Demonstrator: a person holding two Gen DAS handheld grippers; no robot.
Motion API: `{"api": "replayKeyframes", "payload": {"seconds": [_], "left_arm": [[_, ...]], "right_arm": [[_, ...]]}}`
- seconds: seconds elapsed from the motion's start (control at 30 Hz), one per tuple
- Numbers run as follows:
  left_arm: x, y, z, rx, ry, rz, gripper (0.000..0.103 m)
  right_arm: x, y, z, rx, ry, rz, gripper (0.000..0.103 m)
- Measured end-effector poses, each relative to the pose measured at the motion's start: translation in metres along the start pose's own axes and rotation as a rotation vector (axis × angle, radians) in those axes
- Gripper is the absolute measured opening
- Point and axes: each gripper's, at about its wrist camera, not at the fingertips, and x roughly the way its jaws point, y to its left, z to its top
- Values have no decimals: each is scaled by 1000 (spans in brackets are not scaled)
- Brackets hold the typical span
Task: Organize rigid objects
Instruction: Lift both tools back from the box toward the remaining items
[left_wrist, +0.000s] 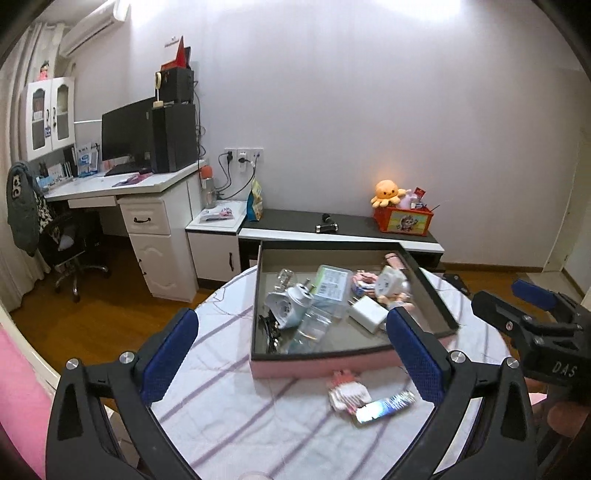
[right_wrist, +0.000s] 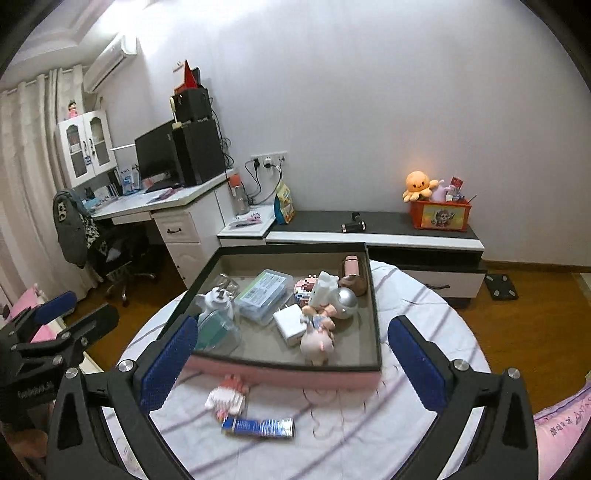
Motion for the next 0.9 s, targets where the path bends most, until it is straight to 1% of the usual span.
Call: {"api": "replayKeyframes", "payload": {"seconds": [0.13, 0.3, 0.4, 0.47, 0.57, 0.73, 0.9], "left_arm": [[-28, -7, -7, 6, -22, -10, 103], [-56, -15, -20, 10, -49, 16, 103], [-70, -18, -29, 7, -58, 14, 103], [-75, -22, -35, 22, -61, 20, 103], [-76, -26, -44, 27, -49, 22, 103], [-76, -30, -54, 19, -23, 9, 103], [-78, -33, -58, 17, -23, 3, 103]], "right_arm": [[-30, -4, -11, 4, -27, -11, 103], [-59, -6, -27, 14, -51, -29, 103], [-73, -5, -38, 6, -63, -39, 103], [-79, -4, -45, -1, -67, -57, 103], [-81, -2, -52, 0, -51, -53, 103], [-83, -3, -55, 1, -48, -53, 103], [-87, -4, -57, 7, -57, -51, 103]]}}
